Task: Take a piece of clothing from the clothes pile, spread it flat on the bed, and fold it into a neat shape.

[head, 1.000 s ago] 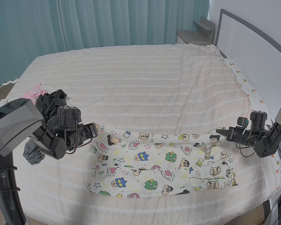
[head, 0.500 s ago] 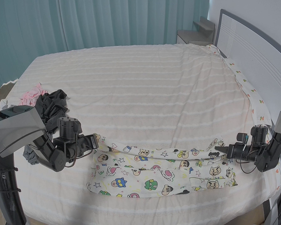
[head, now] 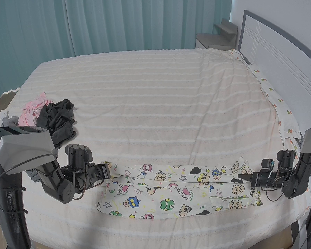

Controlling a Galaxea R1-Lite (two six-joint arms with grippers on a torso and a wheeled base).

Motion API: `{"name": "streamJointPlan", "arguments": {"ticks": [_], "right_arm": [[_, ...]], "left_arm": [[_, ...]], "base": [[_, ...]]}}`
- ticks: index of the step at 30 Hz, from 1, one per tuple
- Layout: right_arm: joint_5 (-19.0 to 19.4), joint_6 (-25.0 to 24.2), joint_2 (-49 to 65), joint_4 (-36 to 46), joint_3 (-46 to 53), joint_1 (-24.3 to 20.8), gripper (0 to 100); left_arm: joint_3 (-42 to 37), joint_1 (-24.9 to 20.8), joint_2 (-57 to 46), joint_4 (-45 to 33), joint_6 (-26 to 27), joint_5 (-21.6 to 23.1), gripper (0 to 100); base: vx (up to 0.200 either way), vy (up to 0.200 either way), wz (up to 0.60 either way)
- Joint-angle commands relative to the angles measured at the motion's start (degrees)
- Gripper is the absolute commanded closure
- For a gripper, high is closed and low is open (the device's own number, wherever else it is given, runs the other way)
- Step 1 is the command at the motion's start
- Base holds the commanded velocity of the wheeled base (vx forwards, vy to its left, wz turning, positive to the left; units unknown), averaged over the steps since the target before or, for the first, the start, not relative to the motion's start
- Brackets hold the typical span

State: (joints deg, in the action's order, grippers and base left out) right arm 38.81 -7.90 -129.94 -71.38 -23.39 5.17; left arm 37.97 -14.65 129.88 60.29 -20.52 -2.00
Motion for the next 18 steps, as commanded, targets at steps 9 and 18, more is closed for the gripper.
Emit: {"name": "streamJointPlan", "arguments": {"ticks": [9, 18], "right_arm": [[0.0, 1.8, -2.7, 0.2, 2.8, 2.6, 100], [0.0, 2.9, -3.9, 0.7, 3.4, 2.6, 100]], "left_arm": [[-4.7, 0.0, 1.6, 1.0, -0.2, 0.2, 100], [-6.2, -0.6, 2.6, 1.1, -0.2, 0.2, 100]], "base": [[0.000, 0.000, 0.00], [0.000, 0.000, 0.00]]}}
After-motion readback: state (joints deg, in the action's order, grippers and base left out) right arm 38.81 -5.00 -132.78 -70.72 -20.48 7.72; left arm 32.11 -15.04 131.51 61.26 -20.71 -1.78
